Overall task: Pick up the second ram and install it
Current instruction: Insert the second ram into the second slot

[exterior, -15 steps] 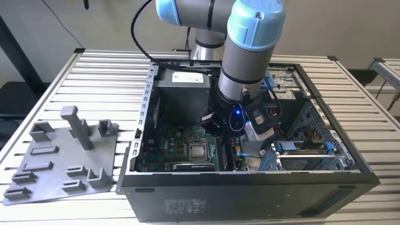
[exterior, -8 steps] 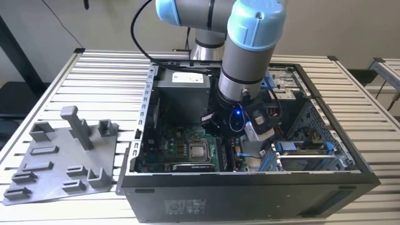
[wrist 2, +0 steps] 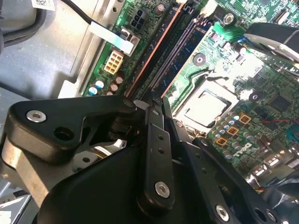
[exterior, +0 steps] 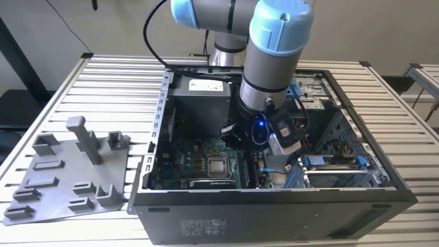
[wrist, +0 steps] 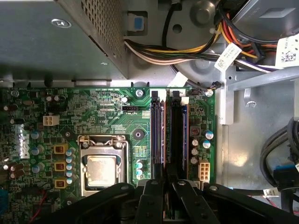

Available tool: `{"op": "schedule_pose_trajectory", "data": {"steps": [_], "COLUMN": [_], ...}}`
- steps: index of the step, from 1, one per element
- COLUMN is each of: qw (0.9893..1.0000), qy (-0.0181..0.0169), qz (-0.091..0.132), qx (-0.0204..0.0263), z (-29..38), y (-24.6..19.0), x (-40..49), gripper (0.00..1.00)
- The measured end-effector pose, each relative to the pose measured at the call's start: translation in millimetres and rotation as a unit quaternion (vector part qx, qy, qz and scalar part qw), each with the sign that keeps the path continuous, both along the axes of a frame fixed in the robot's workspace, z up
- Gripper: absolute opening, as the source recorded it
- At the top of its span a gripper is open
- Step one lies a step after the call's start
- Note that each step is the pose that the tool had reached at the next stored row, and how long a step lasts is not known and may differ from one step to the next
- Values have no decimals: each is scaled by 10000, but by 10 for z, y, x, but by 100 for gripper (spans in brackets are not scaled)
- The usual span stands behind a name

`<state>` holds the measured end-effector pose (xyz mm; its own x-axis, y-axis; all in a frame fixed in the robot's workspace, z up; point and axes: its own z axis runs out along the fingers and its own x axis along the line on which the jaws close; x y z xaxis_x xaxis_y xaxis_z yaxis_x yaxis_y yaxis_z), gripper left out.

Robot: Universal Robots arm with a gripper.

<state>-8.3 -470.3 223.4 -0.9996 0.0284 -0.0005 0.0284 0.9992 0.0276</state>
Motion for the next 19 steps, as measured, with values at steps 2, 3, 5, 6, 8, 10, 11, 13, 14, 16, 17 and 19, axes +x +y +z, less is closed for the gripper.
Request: {"op": "schedule_pose_trajectory", "data": {"steps": [2,3,5,6,8,10,11,13,14,16,17,19], "qw": [10000,10000,10000,10000,10000,10000,10000,10000,10000,10000,10000,10000], "qy": [0,0,0,0,-1,-1,-1,-3,-3,-3,-3,-3], "qz": [0,0,0,0,0,0,1,2,4,5,5,5], "qx": [-1,-1,-2,-3,-5,-2,-2,-1,-1,-1,-1,-1], "z": [0,0,6,14,37,65,77,83,83,83,83,83], "y": [0,0,0,0,-1,0,0,0,0,0,0,0], "x": [0,0,-1,-2,-4,-4,-4,-5,-5,0,3,18], "gripper": [14,14,14,14,14,14,14,14,14,14,14,14]}}
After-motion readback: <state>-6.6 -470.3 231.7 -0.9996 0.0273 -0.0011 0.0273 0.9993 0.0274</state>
